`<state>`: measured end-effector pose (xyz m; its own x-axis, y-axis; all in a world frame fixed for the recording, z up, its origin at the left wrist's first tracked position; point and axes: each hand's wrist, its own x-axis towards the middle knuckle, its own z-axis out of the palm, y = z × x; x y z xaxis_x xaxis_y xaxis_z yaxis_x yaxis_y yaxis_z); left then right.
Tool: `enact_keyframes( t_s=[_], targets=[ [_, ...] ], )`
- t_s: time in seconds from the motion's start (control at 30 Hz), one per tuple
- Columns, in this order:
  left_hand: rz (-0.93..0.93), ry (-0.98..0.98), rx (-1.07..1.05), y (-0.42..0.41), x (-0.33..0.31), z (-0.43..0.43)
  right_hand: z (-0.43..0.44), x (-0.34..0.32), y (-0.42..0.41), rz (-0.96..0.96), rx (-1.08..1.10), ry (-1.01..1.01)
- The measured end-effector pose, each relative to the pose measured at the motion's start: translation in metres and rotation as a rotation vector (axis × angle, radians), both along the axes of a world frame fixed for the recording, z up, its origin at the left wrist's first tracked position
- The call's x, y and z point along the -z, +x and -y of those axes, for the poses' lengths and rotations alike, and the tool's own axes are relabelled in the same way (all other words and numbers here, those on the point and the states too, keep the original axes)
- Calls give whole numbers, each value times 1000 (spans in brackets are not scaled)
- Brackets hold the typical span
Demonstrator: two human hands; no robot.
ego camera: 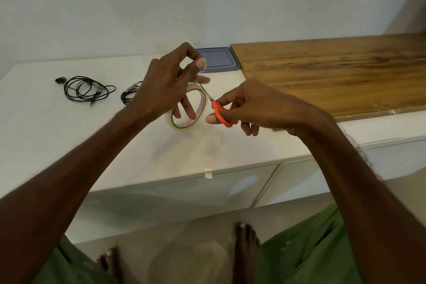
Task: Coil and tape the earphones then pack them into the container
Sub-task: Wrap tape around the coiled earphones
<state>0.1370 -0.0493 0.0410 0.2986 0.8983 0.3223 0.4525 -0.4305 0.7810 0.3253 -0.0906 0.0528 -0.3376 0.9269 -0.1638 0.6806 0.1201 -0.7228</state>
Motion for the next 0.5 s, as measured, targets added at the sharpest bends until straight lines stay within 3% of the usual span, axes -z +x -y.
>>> enact_keyframes(
  t_s=[0.5],
  targets=[
    [-77,142,-12,4,3,-1,-8,-16,-5,71,-50,9]
  ],
)
